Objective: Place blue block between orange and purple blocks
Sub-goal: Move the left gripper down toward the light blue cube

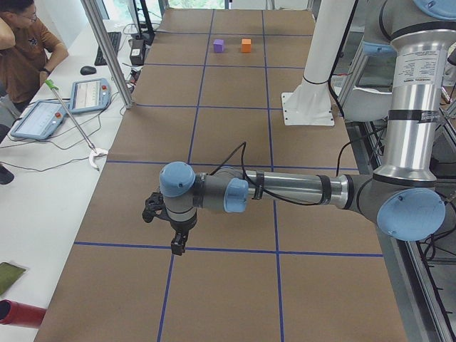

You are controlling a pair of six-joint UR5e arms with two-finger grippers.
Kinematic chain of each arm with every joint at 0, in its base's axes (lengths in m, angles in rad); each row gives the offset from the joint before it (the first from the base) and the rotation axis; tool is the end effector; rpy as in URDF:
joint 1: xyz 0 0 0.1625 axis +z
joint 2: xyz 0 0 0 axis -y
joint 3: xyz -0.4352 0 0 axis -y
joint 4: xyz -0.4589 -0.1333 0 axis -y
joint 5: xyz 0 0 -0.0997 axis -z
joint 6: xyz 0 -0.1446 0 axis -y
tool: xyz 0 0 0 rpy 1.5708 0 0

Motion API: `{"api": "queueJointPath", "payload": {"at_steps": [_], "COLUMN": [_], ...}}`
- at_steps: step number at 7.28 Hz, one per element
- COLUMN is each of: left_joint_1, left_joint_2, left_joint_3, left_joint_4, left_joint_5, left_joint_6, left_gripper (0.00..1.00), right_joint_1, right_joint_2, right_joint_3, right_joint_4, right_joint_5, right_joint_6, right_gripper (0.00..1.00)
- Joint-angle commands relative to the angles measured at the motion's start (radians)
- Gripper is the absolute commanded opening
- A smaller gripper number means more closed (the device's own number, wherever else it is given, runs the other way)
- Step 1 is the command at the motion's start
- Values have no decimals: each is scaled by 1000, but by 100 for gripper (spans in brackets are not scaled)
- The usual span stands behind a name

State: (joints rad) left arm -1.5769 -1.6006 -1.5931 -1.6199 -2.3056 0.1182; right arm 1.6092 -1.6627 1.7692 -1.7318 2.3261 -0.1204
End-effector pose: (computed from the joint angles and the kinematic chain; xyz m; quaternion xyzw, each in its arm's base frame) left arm -0.0399 -0.5810 0.6703 0.0694 0.3551 0.0704 0.9296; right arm 0.0537 -0.5085 0.6576 0.0040 -0.3694 -0.0280 0.9288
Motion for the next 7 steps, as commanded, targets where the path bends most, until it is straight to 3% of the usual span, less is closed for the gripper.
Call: {"api": "queueJointPath", "payload": {"at_steps": [1,3,7], "left_joint_1": [0,3,109], "left_joint_2": [-7,-50,-68], "left_joint_3": [-5,-8,-140], "left_joint_4": [0,14,-1], "left_joint_5": [0,2,-14], "left_joint_6": [-2,-5,-40], "left_gripper": [100,100,100], "right_joint_1": [0,0,0], "right_joint_2": [0,1,0], "right_joint_3": [6,3,7], "right_joint_4": [2,2,2], "right_joint_5": [1,1,9], "right_joint_6": [-5,1,1], "right_gripper": [100,100,100]}}
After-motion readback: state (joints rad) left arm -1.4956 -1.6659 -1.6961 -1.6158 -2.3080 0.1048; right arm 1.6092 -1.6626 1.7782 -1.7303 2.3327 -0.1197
